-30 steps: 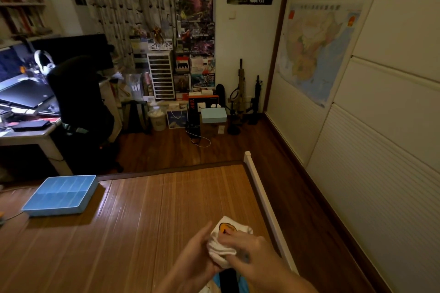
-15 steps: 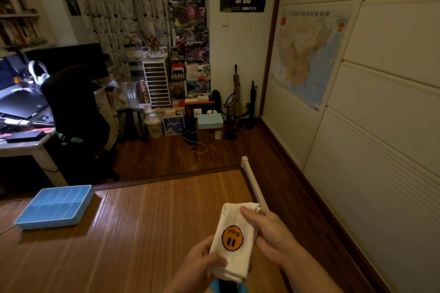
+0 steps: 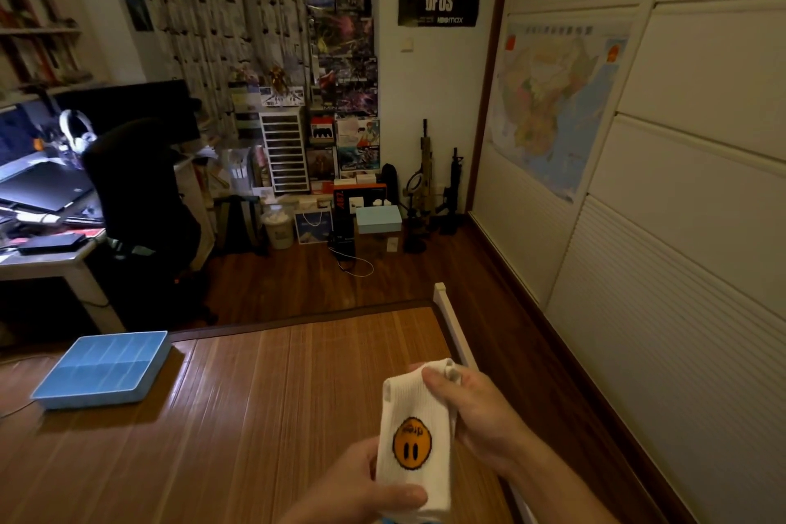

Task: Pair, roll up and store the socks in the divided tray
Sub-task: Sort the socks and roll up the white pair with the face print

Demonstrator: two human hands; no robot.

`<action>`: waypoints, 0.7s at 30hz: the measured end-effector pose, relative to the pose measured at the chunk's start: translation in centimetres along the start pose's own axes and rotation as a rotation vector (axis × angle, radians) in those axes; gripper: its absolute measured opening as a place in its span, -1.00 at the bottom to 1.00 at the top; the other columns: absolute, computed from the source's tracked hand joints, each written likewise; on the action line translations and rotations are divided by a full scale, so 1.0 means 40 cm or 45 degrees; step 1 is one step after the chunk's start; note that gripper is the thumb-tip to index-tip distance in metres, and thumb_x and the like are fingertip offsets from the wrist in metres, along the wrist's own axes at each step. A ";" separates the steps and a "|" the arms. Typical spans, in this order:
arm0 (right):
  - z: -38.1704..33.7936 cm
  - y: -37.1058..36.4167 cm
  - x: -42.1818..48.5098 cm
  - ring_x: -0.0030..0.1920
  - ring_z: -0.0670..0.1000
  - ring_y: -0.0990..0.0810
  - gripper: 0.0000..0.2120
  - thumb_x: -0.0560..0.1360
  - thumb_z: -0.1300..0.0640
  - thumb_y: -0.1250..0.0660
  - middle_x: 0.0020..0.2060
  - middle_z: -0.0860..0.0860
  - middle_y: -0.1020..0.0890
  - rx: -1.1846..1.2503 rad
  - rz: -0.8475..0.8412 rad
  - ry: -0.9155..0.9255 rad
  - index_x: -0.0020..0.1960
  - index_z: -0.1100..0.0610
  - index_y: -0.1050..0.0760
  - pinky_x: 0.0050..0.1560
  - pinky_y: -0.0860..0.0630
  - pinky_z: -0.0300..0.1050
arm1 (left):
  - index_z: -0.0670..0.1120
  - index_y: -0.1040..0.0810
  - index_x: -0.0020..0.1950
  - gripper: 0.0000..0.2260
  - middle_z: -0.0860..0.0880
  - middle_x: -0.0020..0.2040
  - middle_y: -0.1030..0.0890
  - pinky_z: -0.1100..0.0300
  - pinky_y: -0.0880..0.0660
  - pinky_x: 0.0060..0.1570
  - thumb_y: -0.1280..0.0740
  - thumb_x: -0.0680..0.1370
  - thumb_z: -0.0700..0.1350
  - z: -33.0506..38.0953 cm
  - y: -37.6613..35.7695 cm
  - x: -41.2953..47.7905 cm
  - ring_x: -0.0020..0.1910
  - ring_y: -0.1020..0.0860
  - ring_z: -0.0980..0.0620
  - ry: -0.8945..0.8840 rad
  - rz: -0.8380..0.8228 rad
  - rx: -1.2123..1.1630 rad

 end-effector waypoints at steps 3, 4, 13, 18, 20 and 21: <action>-0.006 -0.008 -0.008 0.10 0.22 -0.69 -0.66 0.58 -0.07 -0.32 0.06 0.21 -0.70 -0.033 -0.091 -0.032 0.19 0.14 -0.63 0.12 -0.62 0.13 | -0.17 -0.67 0.25 -0.57 -0.23 0.26 -0.65 0.07 -0.57 0.19 -0.54 0.47 0.04 0.014 0.000 0.007 0.28 -0.62 -0.19 0.051 0.089 -0.142; -0.009 -0.010 -0.011 0.11 0.19 -0.69 -0.67 0.60 -0.07 -0.30 0.07 0.18 -0.70 -0.063 -0.147 -0.028 0.19 0.12 -0.64 0.12 -0.62 0.09 | -0.18 -0.69 0.22 -0.55 -0.25 0.23 -0.67 0.07 -0.59 0.14 -0.54 0.45 0.06 0.015 0.004 0.011 0.24 -0.64 -0.20 0.049 0.144 -0.186; -0.031 -0.005 -0.027 0.03 -0.03 -0.70 -0.81 0.58 -0.02 -0.35 -0.01 -0.06 -0.71 -0.374 -0.006 0.281 0.12 -0.01 -0.67 -0.03 -0.65 -0.16 | -0.15 -0.67 0.21 -0.70 -0.29 0.09 -0.70 0.08 -0.64 -0.07 -0.45 0.53 -0.06 0.044 -0.011 0.022 0.02 -0.71 -0.19 -0.139 0.351 -0.205; -0.029 0.014 -0.028 0.08 -0.07 -0.67 -0.80 0.53 0.08 -0.46 0.03 -0.12 -0.69 -0.528 -0.003 0.397 0.15 -0.02 -0.64 0.00 -0.67 -0.10 | -0.21 -0.60 0.29 -0.65 -0.32 0.08 -0.70 0.09 -0.64 -0.15 -0.41 0.52 -0.16 0.053 -0.010 0.016 -0.07 -0.71 -0.15 -0.124 0.341 -0.281; -0.028 0.022 -0.028 0.08 -0.10 -0.67 -0.78 0.52 0.08 -0.47 0.03 -0.16 -0.68 -0.591 0.002 0.408 0.16 -0.04 -0.62 0.00 -0.67 -0.12 | -0.21 -0.60 0.31 -0.64 -0.32 0.11 -0.69 0.10 -0.64 -0.13 -0.39 0.52 -0.16 0.060 -0.013 0.012 -0.04 -0.71 -0.16 -0.119 0.330 -0.304; -0.028 0.026 -0.028 0.08 -0.12 -0.67 -0.78 0.51 0.07 -0.47 0.03 -0.18 -0.68 -0.628 0.010 0.413 0.15 -0.05 -0.62 -0.01 -0.67 -0.13 | -0.20 -0.60 0.31 -0.64 -0.32 0.11 -0.69 0.10 -0.64 -0.13 -0.38 0.52 -0.16 0.063 -0.016 0.010 -0.04 -0.71 -0.16 -0.112 0.331 -0.305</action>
Point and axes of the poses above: each hand's wrist, its own x-axis towards the middle knuckle, its own y-axis out of the back of the hand, z = x × y, the point moved 1 cm from there along x, towards the middle knuckle
